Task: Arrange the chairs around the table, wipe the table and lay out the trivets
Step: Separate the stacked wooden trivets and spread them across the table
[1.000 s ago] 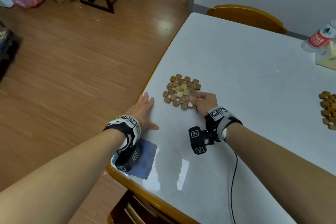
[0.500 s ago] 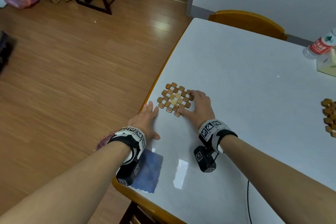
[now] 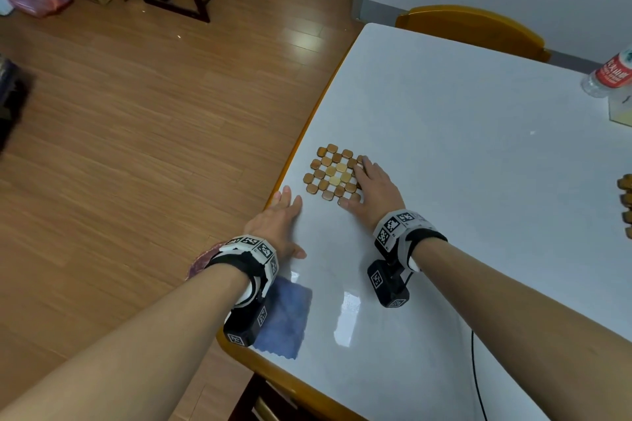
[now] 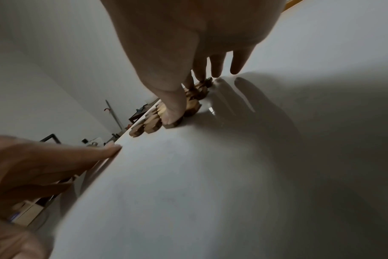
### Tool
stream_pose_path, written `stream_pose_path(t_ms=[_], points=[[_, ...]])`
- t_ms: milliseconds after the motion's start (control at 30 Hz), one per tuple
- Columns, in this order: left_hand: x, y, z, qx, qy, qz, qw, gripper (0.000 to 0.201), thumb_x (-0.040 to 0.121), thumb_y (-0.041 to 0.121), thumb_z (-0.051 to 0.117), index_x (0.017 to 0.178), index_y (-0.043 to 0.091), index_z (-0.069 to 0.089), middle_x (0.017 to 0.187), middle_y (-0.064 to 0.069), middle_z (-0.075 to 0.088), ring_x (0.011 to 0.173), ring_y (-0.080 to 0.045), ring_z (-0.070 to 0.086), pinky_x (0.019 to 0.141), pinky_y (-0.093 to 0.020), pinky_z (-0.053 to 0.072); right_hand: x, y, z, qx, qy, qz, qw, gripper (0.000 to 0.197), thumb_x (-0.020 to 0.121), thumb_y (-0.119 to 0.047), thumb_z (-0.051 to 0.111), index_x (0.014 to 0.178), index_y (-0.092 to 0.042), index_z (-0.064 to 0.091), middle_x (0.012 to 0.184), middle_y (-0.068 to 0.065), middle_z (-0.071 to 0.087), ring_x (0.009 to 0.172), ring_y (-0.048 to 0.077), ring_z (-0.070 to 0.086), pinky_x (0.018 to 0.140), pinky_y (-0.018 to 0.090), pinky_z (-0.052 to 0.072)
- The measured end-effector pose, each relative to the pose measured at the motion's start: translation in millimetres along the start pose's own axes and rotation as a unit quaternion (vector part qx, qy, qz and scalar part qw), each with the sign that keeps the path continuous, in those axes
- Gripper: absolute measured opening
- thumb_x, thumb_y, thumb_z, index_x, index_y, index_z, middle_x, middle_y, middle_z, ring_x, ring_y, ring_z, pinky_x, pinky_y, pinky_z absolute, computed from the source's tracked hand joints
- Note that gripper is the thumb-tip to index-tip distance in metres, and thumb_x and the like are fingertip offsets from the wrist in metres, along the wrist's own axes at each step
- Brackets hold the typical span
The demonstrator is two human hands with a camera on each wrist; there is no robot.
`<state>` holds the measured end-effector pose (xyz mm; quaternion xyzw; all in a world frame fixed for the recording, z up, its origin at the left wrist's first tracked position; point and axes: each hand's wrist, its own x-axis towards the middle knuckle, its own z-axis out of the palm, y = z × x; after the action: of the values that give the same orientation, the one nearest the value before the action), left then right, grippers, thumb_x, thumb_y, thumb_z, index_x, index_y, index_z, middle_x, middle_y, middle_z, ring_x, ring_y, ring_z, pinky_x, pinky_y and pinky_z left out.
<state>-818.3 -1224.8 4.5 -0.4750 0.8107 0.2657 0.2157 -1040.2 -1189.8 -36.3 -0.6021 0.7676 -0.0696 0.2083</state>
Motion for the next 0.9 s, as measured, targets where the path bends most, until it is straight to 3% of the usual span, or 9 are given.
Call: stream_pose_path(t_ms=[167,367,700,767,833,900], points=[[3.8,3.7,0.0,0.015,-0.011,-0.007,1.000,0.118,0.071,0.039,0.082,0.154,0.022,0.000,0.161,-0.002,-0.017,0.148,-0.019,-0.011,0.119,-0.044,0.022,3.5,28.3,-9.8,0.018,0.004,0.030,0.999,0.081,0.086,-0.048,0.063,0.149,-0.013,0.026,0.162,0.002,0.009,0.145,0.026,0.019,0.116,0.043,0.027],[7.7,8.4,-0.5,0.044,-0.021,-0.018,0.999,0.119,0.073,0.037,0.082,0.155,0.019,-0.002,0.161,-0.007,-0.017,0.149,-0.023,-0.011,0.119,-0.042,0.022,-2.2,46.0,-9.5,0.040,-0.017,0.038,0.998,0.086,0.086,-0.039,0.066,0.152,-0.013,0.018,0.163,0.003,0.003,0.147,0.027,0.012,0.119,0.043,0.021],[11.8,8.6,0.8,0.069,-0.027,-0.018,0.997,0.118,0.073,0.042,0.081,0.154,0.016,-0.001,0.160,-0.009,-0.016,0.149,-0.025,-0.009,0.116,-0.046,0.026,-20.6,68.3,-3.4,0.070,-0.003,0.061,0.996,0.085,0.078,-0.034,0.072,0.148,-0.013,0.027,0.157,0.007,0.018,0.141,0.032,0.024,0.114,0.048,0.029],[11.2,6.8,1.2,0.057,-0.021,-0.012,0.998,0.118,0.071,0.043,0.081,0.154,0.017,0.000,0.161,-0.007,-0.016,0.149,-0.024,-0.008,0.117,-0.045,0.025,-30.9,67.1,-12.1,0.075,0.034,0.045,0.996,0.082,0.078,-0.035,0.070,0.147,-0.018,0.029,0.155,0.008,0.024,0.140,0.031,0.026,0.113,0.048,0.031],[5.4,3.9,-1.0,0.020,-0.013,-0.006,1.000,0.116,0.071,0.043,0.081,0.154,0.016,0.005,0.161,-0.005,-0.013,0.149,-0.022,-0.006,0.118,-0.044,0.022,-52.3,62.6,-25.2,0.102,0.087,0.035,0.990,0.075,0.085,-0.032,0.066,0.149,-0.023,0.030,0.159,0.007,0.020,0.145,0.026,0.019,0.119,0.043,0.022],[-2.8,5.0,-6.2,-0.028,0.011,0.005,1.000,0.102,0.073,0.043,0.079,0.150,0.013,0.019,0.160,-0.007,0.003,0.148,-0.024,0.008,0.117,-0.042,0.024,-81.0,62.4,-42.1,0.124,0.117,0.039,0.985,0.069,0.090,-0.029,0.061,0.151,-0.023,0.029,0.162,0.002,0.015,0.148,0.019,0.012,0.118,0.035,0.015]])
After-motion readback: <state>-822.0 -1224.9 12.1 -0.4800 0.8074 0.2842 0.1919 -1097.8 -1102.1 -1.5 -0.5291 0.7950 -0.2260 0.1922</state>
